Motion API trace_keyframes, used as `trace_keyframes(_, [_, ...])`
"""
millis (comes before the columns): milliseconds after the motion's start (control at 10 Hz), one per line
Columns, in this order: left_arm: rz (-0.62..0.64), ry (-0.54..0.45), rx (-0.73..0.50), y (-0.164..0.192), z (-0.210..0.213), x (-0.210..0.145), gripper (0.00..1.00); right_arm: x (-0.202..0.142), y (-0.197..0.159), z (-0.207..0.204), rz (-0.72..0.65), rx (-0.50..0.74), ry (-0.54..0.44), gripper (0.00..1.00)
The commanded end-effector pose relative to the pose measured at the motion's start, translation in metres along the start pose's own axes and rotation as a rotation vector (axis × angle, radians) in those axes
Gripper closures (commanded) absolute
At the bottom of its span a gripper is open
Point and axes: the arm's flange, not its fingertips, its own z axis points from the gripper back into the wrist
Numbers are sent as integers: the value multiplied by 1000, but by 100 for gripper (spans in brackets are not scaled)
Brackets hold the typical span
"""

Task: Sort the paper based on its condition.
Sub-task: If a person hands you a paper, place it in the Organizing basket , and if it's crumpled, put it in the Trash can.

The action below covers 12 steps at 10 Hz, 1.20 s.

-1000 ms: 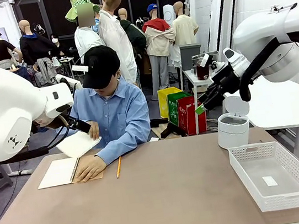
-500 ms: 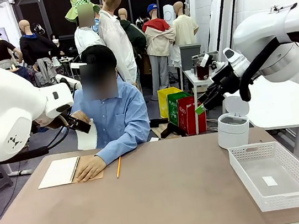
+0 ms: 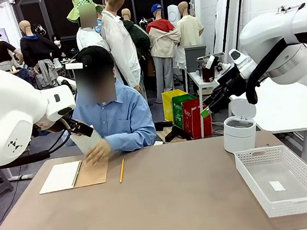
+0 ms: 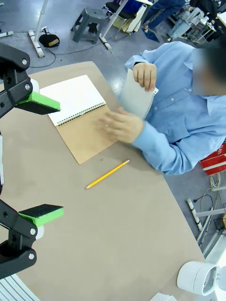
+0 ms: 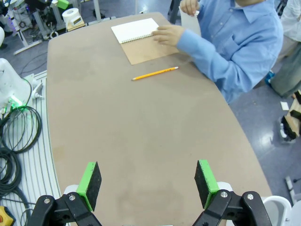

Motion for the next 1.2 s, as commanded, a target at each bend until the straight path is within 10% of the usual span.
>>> trace_keyframes(0, [-14,-3,8,0,-1,-1,0,0,0,0,7,2,-4,0])
trace_keyframes(1100, [-14,-3,8,0,-1,-1,0,0,0,0,7,2,-4,0])
